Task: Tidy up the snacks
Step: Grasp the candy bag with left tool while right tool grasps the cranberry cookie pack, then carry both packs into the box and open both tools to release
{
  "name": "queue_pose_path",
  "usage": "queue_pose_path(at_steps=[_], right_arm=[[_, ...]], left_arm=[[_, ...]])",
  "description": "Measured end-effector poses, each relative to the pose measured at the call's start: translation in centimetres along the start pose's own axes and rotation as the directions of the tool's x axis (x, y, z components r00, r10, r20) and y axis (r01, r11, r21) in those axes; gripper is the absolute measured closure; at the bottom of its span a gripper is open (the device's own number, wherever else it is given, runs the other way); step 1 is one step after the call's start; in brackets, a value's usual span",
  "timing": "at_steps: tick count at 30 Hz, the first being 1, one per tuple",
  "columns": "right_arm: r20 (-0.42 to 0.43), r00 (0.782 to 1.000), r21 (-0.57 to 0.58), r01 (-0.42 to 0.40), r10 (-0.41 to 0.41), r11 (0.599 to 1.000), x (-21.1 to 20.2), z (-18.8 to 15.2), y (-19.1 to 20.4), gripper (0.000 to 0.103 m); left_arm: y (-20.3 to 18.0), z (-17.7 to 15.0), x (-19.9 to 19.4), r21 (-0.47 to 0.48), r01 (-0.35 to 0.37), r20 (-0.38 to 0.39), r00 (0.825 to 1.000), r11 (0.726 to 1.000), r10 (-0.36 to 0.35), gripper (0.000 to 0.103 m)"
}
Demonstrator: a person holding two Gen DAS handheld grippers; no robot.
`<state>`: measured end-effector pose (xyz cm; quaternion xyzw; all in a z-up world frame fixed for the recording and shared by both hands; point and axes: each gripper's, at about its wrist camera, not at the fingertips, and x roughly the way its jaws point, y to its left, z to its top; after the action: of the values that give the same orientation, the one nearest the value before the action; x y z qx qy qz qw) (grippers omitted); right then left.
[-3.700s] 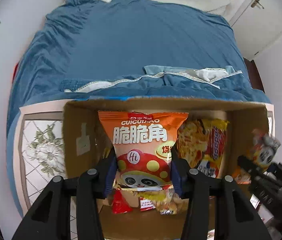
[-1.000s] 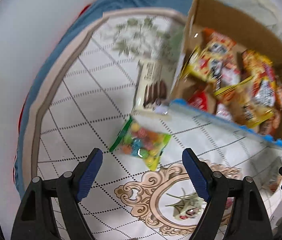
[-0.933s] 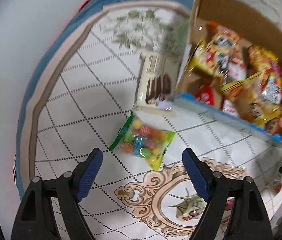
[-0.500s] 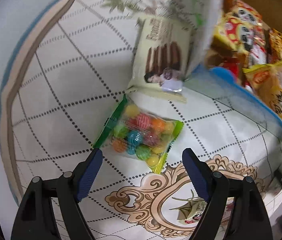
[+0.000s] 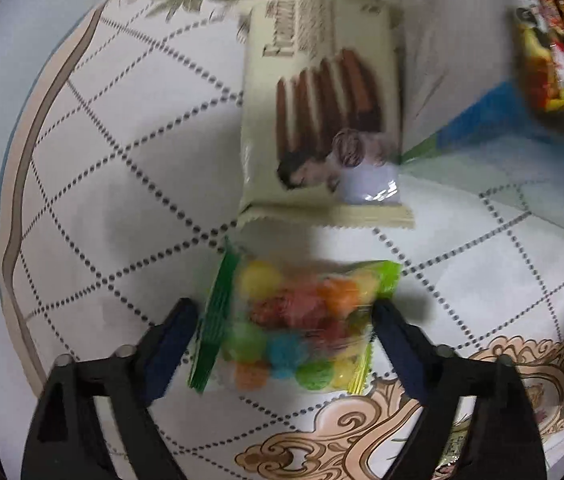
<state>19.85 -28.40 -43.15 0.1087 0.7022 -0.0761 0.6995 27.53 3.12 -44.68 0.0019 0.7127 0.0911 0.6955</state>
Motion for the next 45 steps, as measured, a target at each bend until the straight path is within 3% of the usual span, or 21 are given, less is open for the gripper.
queue_pose_path(at_steps=[4,8,16,22,25,30,33,35,40,45], right_arm=[[-0.006,1.0,-0.012,-0.007,0.007,1.0,0.1,0.0,1.5,0.03],[-0.014,1.0,-0.031,-0.021,0.021,0.999,0.4,-0.1,1.9,0.03],[-0.052,0.992,-0.079,-0.115,0.111,0.99,0.1,-3.7,4.5,0.03],[-0.036,0.977,-0.102,-0.214,0.211,0.972,-3.8,-5.0,6.0,0.03],[0.014,0.968,-0.123,-0.249,0.252,0.961,-7.0,-3.8,6.4,0.03],[0.119,0.943,-0.152,-0.292,0.311,0.944,-13.2,-1.1,7.0,0.03],[0.177,0.929,-0.153,-0.302,0.326,0.941,-16.0,1.3,6.7,0.03],[0.207,0.926,-0.149,-0.289,0.315,0.946,-17.6,3.4,5.8,0.03],[0.203,0.94,-0.125,-0.254,0.275,0.959,-16.8,8.0,6.0,0.03],[0.182,0.951,-0.102,-0.234,0.249,0.967,-14.7,10.9,6.2,0.03]], left_arm=[[-0.9,-0.7,-1.1,0.029,0.023,0.036,0.999,0.999,-0.024,0.043],[-1.2,-3.1,-1.6,0.038,0.037,0.036,0.999,0.999,-0.038,0.045],[-2.1,-10.3,-4.0,0.05,0.118,0.018,0.993,0.992,-0.119,0.045],[-4.8,-13.1,-10.1,0.098,0.205,0.071,0.975,0.974,-0.212,0.045],[-5.9,-11.6,-14.6,0.125,0.246,0.149,0.953,0.961,-0.263,0.045],[-3.5,-4.4,-20.2,0.143,0.315,0.236,0.91,0.938,-0.341,0.045],[-3.1,-0.5,-21.8,0.14,0.322,0.265,0.899,0.936,-0.349,0.045],[-3.5,1.4,-21.6,0.141,0.297,0.266,0.907,0.944,-0.325,0.045],[-3.7,4.6,-18.8,0.129,0.269,0.201,0.935,0.954,-0.291,0.045],[-4.7,7.5,-16.8,0.133,0.279,0.156,0.942,0.951,-0.298,0.045]])
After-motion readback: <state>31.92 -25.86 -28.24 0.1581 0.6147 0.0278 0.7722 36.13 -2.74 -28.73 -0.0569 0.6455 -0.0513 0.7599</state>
